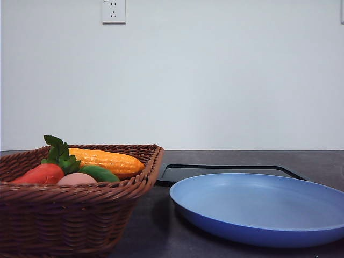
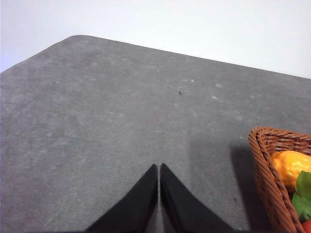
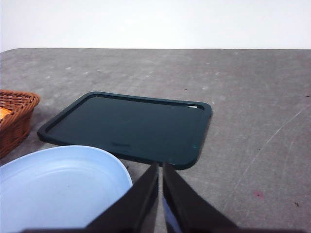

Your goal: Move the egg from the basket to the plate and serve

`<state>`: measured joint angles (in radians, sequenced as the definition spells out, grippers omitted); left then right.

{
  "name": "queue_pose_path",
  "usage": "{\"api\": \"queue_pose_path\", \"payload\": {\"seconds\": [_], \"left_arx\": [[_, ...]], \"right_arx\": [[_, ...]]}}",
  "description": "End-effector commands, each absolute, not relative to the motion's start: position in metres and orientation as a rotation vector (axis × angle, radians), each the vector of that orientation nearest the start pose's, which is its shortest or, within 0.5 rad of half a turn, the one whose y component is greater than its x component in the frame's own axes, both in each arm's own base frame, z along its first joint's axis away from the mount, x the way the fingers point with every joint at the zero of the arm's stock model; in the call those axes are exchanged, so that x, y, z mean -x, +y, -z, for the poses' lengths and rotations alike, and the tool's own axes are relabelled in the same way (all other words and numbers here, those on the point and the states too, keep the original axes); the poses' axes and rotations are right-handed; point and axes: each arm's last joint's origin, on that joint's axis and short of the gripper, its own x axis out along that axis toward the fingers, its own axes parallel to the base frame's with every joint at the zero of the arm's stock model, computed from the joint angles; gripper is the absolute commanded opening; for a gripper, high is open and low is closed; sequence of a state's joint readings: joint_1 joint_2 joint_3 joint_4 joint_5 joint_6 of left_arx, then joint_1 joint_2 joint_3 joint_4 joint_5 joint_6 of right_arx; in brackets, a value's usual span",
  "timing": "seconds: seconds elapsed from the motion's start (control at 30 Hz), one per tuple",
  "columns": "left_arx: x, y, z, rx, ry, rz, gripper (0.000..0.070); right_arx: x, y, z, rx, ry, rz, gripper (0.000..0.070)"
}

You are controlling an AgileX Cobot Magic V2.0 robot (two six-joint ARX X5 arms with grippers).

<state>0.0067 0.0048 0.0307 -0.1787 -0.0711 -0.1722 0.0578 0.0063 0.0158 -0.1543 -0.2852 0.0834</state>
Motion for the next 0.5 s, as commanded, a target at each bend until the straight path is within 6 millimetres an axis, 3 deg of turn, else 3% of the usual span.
{"api": "queue_pose_path", "payload": {"seconds": [0.0,0.13,0.33,0.47], "left_arx": [[-0.0960,0.0028,-0.1468,0.168,0.177,-0.092,0.0000],[-0.0960,0.0028,-0.1468,0.275,0.172,-0.101,0.0000],[-0.0960,0.0013,-0.1467,0.592,0.173,-0.078,0.0000],[-0.0959,-0.0010,-0.1470,0.660,0.196,-0.009,0.0000]], "right_arx": [[-0.0945,0.0136,-0.1516,-0.110,0.166,-0.334,0.0000],[-0.0945,0.0138,-0.1521,-0.149,0.167,-0.339,0.0000],[-0.0945,0.0137,-0.1524,-0.379,0.204,-0.316,0.0000],[-0.0945,0.0137,-0.1524,-0.466,0.218,-0.308,0.0000]]}}
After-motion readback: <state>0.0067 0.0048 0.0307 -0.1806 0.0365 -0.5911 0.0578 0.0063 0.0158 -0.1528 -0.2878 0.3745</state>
